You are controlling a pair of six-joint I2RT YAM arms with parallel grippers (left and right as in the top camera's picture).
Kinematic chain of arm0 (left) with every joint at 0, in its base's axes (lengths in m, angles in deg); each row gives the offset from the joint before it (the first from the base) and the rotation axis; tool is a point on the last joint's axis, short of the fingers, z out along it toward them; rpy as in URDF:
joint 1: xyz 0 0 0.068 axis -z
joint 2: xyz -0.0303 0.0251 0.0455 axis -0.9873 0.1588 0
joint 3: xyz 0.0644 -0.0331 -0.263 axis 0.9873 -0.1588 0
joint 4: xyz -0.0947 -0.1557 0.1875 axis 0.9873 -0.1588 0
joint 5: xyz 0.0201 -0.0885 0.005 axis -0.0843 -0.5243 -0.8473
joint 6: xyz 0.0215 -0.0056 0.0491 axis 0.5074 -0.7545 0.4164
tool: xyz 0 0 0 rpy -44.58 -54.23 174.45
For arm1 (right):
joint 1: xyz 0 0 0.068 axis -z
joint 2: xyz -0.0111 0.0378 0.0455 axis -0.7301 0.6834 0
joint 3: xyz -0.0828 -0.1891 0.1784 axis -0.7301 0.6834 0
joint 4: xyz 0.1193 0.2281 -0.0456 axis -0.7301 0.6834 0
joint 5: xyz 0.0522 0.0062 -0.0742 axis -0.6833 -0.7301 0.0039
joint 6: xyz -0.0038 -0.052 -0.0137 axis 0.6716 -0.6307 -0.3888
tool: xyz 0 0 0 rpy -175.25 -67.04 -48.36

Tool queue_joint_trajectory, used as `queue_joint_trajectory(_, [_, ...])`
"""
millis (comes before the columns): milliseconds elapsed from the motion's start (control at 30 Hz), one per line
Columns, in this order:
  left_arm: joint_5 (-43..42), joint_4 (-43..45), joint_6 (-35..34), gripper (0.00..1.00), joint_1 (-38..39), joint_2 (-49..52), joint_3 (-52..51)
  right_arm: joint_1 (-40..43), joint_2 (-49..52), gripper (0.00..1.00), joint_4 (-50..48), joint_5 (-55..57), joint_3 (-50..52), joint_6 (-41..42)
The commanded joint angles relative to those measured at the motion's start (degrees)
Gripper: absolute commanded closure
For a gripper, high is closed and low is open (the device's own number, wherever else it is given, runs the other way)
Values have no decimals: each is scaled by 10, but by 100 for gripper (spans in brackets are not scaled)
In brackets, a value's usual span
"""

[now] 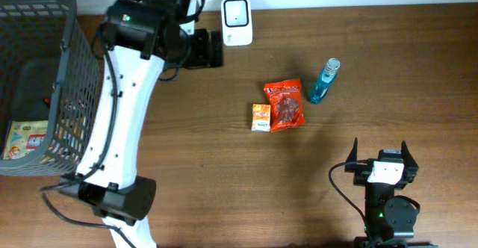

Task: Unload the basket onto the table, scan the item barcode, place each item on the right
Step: 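Carry the red jerky bag and drop it beside the snack box, then reach into the basket and grasp the yellow wipes pack with left gripper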

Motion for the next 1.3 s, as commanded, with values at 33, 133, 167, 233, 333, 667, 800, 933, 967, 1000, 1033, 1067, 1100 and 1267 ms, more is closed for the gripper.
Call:
queue_joint_trajectory(33, [0, -64, 12, 1, -45, -37, 7, -3, -4, 2, 3, 5, 4, 2])
queue_joint_trajectory(133, [2, -73, 13, 1, -63, -73, 7, -3, -4, 1, 3, 5, 4, 2])
queue_joint_trajectory(167, [10, -73, 13, 1, -73, -93, 7, -3, -4, 2, 3, 5, 4, 2])
queue_joint_trajectory(233, [19, -72, 5, 1, -117, -130, 7, -3, -4, 2, 3, 5, 4, 2])
queue_joint_trajectory(333, [17, -31, -69, 1, -278, -153, 7, -3, -4, 2, 3, 5, 4, 2])
queue_joint_trajectory(667, [71, 86, -179, 0, -559, -35, 1, -3, -4, 2, 3, 5, 4, 2])
queue_joint_trajectory(800, [108, 33, -222, 1, -560, 66, 1, -3, -4, 2, 3, 5, 4, 2])
queue_joint_trajectory(933, [176, -19, -264, 1, -560, 131, 0, -3, -4, 2, 3, 5, 4, 2])
queue_joint_trajectory(967, [176, -23, -264, 1, -560, 145, -1, -3, -4, 2, 3, 5, 4, 2])
queue_joint_trajectory(1000, [176, -24, -264, 1, -560, 154, -3, -3, -4, 2, 3, 5, 4, 2])
queue_joint_trajectory(1033, [176, -28, -264, 1, -560, 164, -8, -3, -4, 2, 3, 5, 4, 2])
queue_joint_trajectory(1067, [176, -38, -264, 1, -560, 182, -11, -3, -4, 2, 3, 5, 4, 2])
queue_joint_trajectory(1100, [175, -42, -264, 1, -557, 191, -23, -3, -4, 1, 3, 5, 4, 2])
queue_joint_trajectory(1267, [171, -3, -257, 1, -553, 212, -97, -3, -4, 2, 3, 5, 4, 2])
